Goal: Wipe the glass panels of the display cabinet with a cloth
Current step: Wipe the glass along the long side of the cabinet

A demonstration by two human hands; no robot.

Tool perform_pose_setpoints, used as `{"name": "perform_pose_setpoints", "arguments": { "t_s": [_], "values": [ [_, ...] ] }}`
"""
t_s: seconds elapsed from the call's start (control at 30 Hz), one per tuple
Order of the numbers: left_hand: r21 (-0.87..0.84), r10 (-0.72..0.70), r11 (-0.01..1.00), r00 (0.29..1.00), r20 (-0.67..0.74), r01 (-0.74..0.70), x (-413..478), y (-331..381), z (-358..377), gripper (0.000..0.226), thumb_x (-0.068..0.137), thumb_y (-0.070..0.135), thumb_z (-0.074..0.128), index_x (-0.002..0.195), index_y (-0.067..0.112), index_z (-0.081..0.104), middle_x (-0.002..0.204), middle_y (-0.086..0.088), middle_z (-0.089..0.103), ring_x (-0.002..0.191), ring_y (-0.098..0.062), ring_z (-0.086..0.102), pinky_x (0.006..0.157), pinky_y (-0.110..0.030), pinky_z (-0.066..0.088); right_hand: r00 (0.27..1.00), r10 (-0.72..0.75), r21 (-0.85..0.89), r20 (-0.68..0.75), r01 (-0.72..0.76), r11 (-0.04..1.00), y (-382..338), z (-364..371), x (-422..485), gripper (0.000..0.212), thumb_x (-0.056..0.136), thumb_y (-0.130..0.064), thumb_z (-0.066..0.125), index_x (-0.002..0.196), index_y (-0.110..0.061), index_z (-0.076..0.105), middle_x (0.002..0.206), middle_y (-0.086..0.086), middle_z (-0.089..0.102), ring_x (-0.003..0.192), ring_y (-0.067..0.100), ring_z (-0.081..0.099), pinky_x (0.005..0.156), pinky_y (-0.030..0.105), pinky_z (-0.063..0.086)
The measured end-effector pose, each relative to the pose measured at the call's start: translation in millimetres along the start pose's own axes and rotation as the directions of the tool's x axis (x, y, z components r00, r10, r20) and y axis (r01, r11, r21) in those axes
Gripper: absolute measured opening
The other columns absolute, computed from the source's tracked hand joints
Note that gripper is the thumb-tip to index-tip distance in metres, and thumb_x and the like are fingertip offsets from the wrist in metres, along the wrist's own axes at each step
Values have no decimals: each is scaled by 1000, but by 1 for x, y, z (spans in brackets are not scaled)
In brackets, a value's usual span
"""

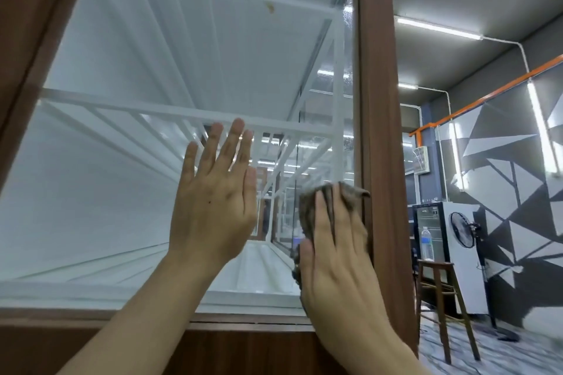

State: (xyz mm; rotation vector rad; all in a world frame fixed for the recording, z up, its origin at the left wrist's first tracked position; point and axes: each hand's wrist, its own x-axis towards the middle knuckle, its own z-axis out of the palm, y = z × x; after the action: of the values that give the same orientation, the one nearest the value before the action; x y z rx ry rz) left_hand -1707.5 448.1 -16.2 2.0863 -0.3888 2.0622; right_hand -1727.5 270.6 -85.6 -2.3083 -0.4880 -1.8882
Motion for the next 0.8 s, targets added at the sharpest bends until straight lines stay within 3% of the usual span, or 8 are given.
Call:
{"name": "perform_pose_setpoints", "arguments": {
  "t_s": [0.07,0.17,0.23,0.37,0.47,0.57,0.67,0.8],
  "values": [
    [5,7,1000,1000,11,-7,-10,-1,0,58,106,37,12,162,20,14,169,5,5,157,-16,-3,127,-45,2,997,59,-9,53,-59,998,7,0,20,64,104,-40,3,160,-9,4,168,11,-11,154,25,-16,126,46,3],
    [-2,7,1000,1000,6,-7,-10,-3,1,57,107,36,15,162,21,14,169,6,4,156,-14,-5,127,-41,-2,982,187,48,-25,-186,981,-5,-10,95,62,104,-32,10,159,-5,3,167,16,-9,154,29,-14,126,49,4],
    [-6,6,1000,1000,4,-6,-9,-3,1,56,107,35,16,161,21,15,169,6,5,157,-14,-4,127,-40,-2,998,62,75,-19,-60,995,-10,-7,96,61,105,-28,16,160,-5,1,167,15,-10,154,27,-16,126,51,5],
    [-9,15,1000,1000,6,-15,-9,-4,0,56,107,36,14,161,20,17,169,5,8,157,-16,-1,127,-42,1,968,-196,-24,153,202,979,6,-7,-10,63,106,-29,24,160,-9,-1,168,11,-12,154,26,-16,125,51,12],
    [3,19,1000,1000,0,-19,-10,-4,1,57,107,37,13,161,20,15,169,5,5,157,-15,-3,127,-42,-1,984,-78,-102,158,95,990,13,-13,16,65,105,-28,23,159,-9,-6,167,14,-16,153,30,-21,125,51,0],
    [-11,12,1000,1000,1,-12,-9,-4,2,56,107,36,15,161,20,16,169,5,4,156,-15,-4,127,-42,-2,997,29,52,75,-33,998,-2,-23,84,62,107,-19,28,159,-7,-4,167,14,-14,153,30,-20,122,43,-14],
    [-24,43,999,999,13,-43,-8,-6,-1,56,107,33,18,161,19,16,169,3,5,157,-17,-3,127,-41,-3,967,-233,-5,102,235,972,16,-25,71,57,110,-22,28,160,-6,6,168,16,-3,155,29,-12,127,50,2],
    [-31,50,998,998,31,-49,-10,-10,-3,56,107,32,19,161,17,17,170,2,6,157,-18,-2,127,-41,-4,754,-556,-123,350,626,770,51,-37,3,60,108,-30,31,161,-13,8,168,12,4,156,28,-6,127,47,12]
  ]
}}
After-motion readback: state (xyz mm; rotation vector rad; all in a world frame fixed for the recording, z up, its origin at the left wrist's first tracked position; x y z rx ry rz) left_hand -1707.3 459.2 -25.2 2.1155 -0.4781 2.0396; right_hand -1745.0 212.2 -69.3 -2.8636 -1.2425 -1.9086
